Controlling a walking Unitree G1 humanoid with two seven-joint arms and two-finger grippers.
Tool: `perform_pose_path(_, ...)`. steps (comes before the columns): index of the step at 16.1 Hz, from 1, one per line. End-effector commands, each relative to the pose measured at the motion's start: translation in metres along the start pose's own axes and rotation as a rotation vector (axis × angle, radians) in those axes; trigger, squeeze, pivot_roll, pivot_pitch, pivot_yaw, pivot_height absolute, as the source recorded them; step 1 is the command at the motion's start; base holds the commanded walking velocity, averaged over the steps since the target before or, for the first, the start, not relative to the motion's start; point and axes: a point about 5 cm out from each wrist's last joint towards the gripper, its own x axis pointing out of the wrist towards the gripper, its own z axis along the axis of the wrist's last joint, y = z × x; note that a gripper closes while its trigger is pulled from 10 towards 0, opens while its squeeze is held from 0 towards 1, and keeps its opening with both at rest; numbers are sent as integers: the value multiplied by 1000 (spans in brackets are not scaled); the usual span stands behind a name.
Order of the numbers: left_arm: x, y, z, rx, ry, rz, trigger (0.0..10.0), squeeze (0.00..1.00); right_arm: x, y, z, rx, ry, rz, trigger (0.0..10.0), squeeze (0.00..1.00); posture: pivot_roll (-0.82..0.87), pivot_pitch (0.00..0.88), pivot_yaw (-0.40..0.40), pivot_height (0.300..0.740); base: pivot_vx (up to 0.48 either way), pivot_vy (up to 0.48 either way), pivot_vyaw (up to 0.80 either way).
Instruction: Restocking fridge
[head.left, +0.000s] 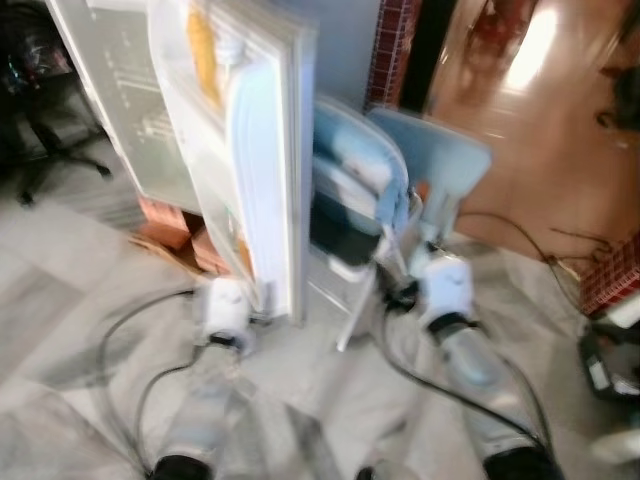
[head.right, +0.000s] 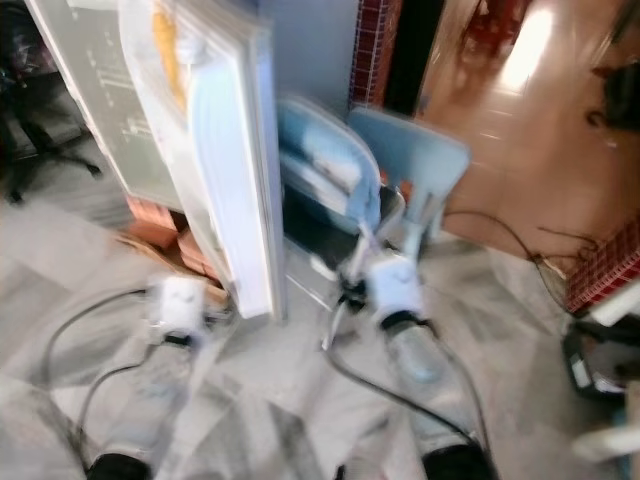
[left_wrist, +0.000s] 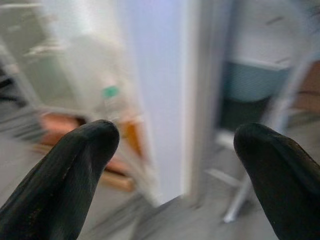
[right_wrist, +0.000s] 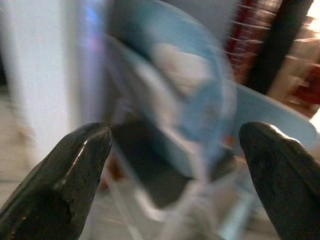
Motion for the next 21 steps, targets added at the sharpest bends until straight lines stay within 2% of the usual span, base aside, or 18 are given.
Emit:
perform_pose_path(1,-1,14,-1,19,-3,33,10000,0,7,11,9,9,-44,32,10000,0,120,52,-11,740,240,0,0)
perform_pose_path(3,-1,15,-2,14,9,38,10000,0,10,13,10,18,-45,50,10000,0,120,50,-11,740,0,0,0)
perform_pose_path(5,-1,11,-2,-8,5,35,10000,0,15,20,13,-18,-65,105,10000,0,121,50,-8,740,0,0,222)
perform_pose_path(7,-1,9,-4,0,19,28,10000,0,28,30,21,-47,-95,140,10000,0,124,49,-4,740,0,0,800)
perform_pose_path(8,-1,13,-11,-40,60,54,10000,0,38,33,24,-21,-95,137,10000,0,126,49,-4,740,0,0,800)
perform_pose_path(10,-3,24,-19,-91,109,118,10000,0,52,39,29,-46,-84,154,10000,0,132,51,-6,740,0,0,656)
perform_pose_path(12,-6,32,-21,-83,116,146,10000,0,62,37,32,-57,-76,143,10000,0,149,59,-16,740,0,0,419)
perform_pose_path(14,-9,36,-21,-85,110,161,10000,0,63,33,30,-22,-67,126,10000,0,158,60,-20,740,0,0,0)
perform_pose_path(15,-11,36,-18,-95,91,152,10000,0,58,29,26,16,-64,108,10000,0,158,60,-20,740,0,0,0)
perform_pose_path(17,-22,37,-7,-50,6,109,10000,0,28,16,15,29,-71,38,10000,0,153,53,-25,740,0,0,0)
perform_pose_path(18,-28,37,-6,-50,-11,95,10000,0,15,9,10,37,-63,-13,10000,0,149,52,-24,740,0,0,0)
perform_pose_path(19,-37,41,-7,-38,-20,88,10000,0,-9,-3,0,68,-26,-92,10000,0,145,47,-24,740,0,0,0)
perform_pose_path(20,-45,43,-8,-35,-22,88,10000,0,-26,-11,-6,96,-2,-143,10000,0,138,47,-21,740,0,0,0)
perform_pose_path(21,-48,44,-10,-32,-20,87,10000,0,-33,-13,-9,95,12,-155,10000,0,136,46,-20,740,0,0,0)
